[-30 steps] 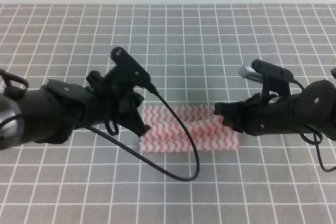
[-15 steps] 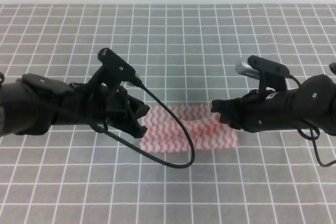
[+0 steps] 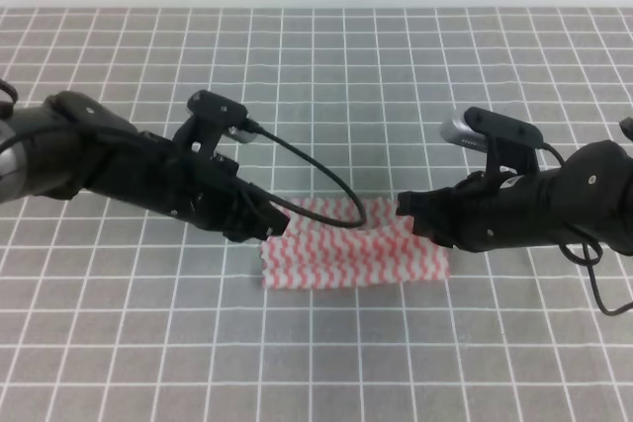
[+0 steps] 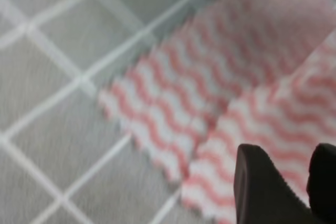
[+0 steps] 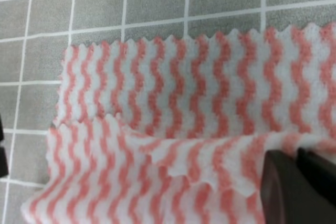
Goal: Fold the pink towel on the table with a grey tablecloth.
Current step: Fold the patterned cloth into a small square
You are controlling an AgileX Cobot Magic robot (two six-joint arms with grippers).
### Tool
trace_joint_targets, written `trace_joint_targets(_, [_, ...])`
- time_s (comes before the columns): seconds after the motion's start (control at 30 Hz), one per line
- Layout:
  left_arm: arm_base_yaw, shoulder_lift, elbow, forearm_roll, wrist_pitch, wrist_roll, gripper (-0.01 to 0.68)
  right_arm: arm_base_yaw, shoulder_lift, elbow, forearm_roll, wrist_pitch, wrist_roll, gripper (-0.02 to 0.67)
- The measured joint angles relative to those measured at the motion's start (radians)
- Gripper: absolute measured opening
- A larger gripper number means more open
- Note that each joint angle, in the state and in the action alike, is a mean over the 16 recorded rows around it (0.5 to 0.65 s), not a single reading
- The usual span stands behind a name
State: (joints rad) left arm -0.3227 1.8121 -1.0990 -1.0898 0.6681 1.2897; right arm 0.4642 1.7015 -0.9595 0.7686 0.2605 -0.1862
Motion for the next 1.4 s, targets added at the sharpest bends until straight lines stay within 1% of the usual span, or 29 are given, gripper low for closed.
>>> trace_joint_targets(0.23, [0.018,0.04,-0.041,0.114,0.045,-0.212,0.206,0.0,0.002,0.0,-0.001,0.005,-0.001,-0.015])
trace_joint_targets(0.47, [0.017,0.05,-0.043,0.13,0.01,-0.342,0.205,0.0,0.003,-0.001,-0.001,0.007,-0.002,-0.015])
trace_joint_targets(0.57, [0.017,0.052,-0.043,0.137,-0.009,-0.369,0.206,0.0,0.003,-0.001,-0.001,0.008,-0.002,-0.015])
trace_joint_targets(0.83, [0.016,0.067,-0.068,0.145,-0.011,-0.349,0.205,0.0,0.002,0.0,-0.001,0.008,-0.002,-0.015])
trace_joint_targets(1.17, [0.002,0.125,-0.14,0.154,0.084,-0.241,0.206,0.0,0.002,0.0,-0.001,0.008,-0.005,-0.015])
trace_joint_targets(1.4, [-0.011,0.151,-0.168,0.158,0.092,-0.159,0.206,0.0,0.002,-0.001,0.001,0.008,-0.017,-0.015])
